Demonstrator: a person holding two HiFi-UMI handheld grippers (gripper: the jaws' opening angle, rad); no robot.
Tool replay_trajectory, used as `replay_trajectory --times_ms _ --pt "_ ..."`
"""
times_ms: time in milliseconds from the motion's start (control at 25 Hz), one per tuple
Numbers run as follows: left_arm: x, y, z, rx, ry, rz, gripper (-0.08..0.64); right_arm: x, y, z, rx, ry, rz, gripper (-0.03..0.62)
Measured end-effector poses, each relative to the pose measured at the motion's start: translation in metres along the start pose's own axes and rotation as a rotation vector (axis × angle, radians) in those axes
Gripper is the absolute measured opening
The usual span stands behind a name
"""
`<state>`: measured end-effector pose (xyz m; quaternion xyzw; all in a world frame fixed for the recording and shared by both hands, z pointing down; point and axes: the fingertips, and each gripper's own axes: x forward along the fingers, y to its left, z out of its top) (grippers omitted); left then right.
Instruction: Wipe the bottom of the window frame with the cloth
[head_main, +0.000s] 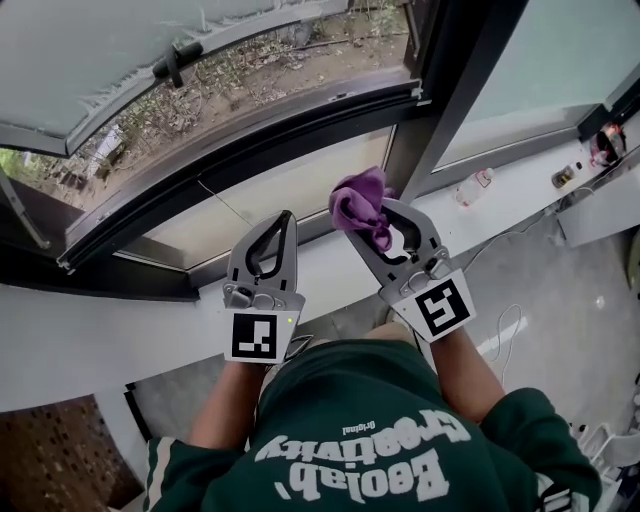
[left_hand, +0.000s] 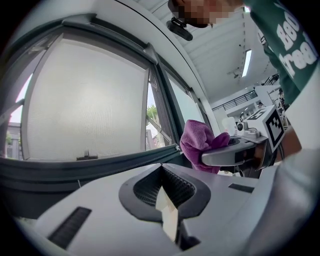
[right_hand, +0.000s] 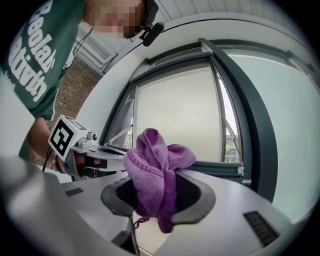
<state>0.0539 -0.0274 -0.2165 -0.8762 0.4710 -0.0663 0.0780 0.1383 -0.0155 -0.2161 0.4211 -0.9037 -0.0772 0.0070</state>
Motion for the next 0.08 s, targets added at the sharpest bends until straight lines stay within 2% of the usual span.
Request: replay_trajectory --times_ms 80 --pt "0.0014 -0.0012 -0.0018 0.001 0.009 -0.003 0.006 -0.0014 -0.0029 -0.0005 0.008 -0.004 -0.003 0.167"
